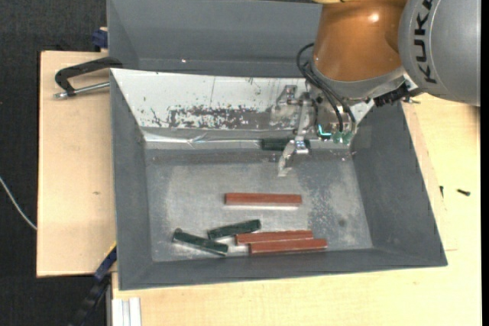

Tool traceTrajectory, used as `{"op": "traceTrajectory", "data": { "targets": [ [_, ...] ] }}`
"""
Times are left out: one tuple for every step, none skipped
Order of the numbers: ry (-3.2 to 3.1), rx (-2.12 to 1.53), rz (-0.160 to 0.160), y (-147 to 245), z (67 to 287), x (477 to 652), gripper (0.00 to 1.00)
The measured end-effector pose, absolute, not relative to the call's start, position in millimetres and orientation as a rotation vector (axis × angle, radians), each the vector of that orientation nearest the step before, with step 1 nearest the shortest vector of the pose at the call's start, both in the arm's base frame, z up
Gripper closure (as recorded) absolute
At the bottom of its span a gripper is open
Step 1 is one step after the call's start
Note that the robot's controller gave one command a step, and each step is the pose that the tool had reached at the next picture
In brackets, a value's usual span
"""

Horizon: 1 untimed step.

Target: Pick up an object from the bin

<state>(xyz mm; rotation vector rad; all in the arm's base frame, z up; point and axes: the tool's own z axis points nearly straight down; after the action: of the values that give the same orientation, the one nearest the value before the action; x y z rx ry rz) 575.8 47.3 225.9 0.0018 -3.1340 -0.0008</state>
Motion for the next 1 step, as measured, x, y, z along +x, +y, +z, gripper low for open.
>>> {"op": "traceTrajectory", "data": {
  "targets": [
    [-3.143,0.0,-0.002,47.0,230.6,577.4,0.0]
  ]
}}
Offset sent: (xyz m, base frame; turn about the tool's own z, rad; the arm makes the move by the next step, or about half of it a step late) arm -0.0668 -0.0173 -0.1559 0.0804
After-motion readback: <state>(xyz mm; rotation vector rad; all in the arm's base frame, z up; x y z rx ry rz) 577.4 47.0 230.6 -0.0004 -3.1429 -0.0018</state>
